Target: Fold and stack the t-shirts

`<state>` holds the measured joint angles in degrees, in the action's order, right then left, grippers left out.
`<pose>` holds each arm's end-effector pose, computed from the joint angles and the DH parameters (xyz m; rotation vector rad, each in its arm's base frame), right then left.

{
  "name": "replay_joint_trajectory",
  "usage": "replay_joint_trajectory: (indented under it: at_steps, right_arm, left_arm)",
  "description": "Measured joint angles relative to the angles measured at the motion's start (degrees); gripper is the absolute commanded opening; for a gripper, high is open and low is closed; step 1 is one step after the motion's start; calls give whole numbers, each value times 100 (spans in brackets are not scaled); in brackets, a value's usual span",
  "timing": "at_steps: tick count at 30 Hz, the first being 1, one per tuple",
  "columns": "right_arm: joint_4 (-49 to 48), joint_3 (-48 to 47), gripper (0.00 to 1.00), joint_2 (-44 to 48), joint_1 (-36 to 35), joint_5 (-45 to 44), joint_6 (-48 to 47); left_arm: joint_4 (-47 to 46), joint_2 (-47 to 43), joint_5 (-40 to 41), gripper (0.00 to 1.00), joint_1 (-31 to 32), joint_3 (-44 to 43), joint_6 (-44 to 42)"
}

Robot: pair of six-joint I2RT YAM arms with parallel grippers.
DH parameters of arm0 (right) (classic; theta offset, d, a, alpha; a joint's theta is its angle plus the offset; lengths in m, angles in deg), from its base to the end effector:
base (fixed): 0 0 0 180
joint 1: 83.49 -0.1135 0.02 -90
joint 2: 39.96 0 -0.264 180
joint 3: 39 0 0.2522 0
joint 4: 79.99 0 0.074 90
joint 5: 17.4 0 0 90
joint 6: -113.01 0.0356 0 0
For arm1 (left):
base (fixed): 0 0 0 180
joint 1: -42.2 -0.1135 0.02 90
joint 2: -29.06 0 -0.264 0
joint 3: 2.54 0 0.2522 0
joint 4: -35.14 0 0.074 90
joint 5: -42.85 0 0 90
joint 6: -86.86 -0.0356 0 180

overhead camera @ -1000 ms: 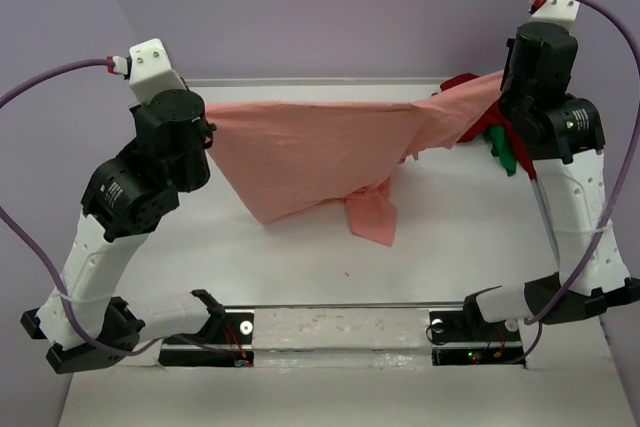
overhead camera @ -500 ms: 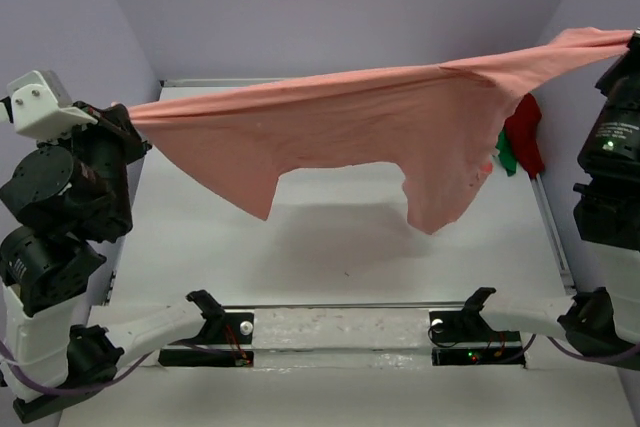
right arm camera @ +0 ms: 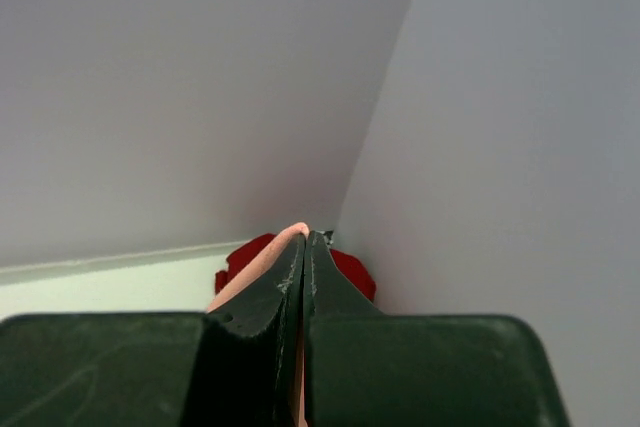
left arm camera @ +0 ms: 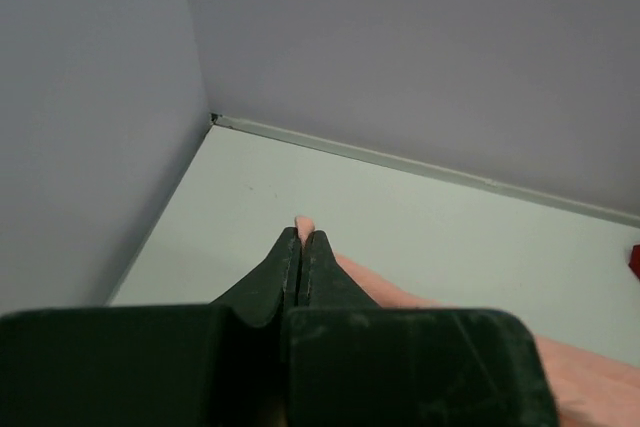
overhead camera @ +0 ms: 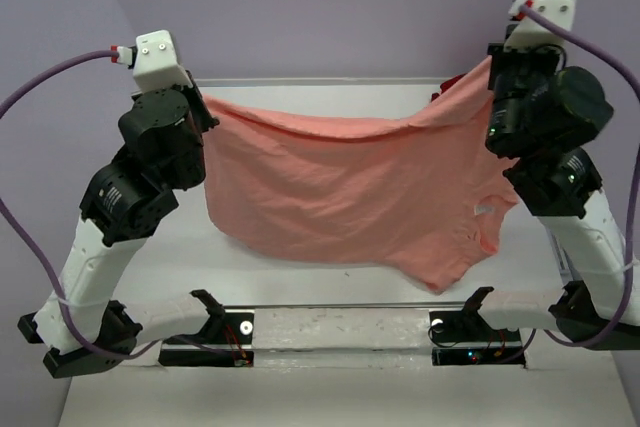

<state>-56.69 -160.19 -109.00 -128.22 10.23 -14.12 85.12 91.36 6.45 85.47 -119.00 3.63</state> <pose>0.1356 0.0899 0.6028 0.1129 1.3555 -0.4672 0.1215 -0.0750 0.5586 -0.2723 1.5031 0.0037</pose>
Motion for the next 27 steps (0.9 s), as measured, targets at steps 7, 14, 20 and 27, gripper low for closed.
replay_joint_trajectory:
  at_steps: [7, 14, 20, 27]
  right_arm:
    - [820, 837, 0, -70, 57, 1078, 728]
    - [1388, 675, 0, -42, 160, 1858, 1003]
    - [1755, 109, 0, 234, 240, 3279, 1377]
    - [1788, 101, 0, 310, 240, 2874, 1163]
  left_arm:
    - [-70, 144, -778, 0, -673, 221, -125]
    - [-304, -133, -1309, 0, -1224, 439, -446]
    - [-734, -389, -1836, 0, -1222, 382, -796]
    - [-846, -555, -1738, 0, -1021, -66, -1071]
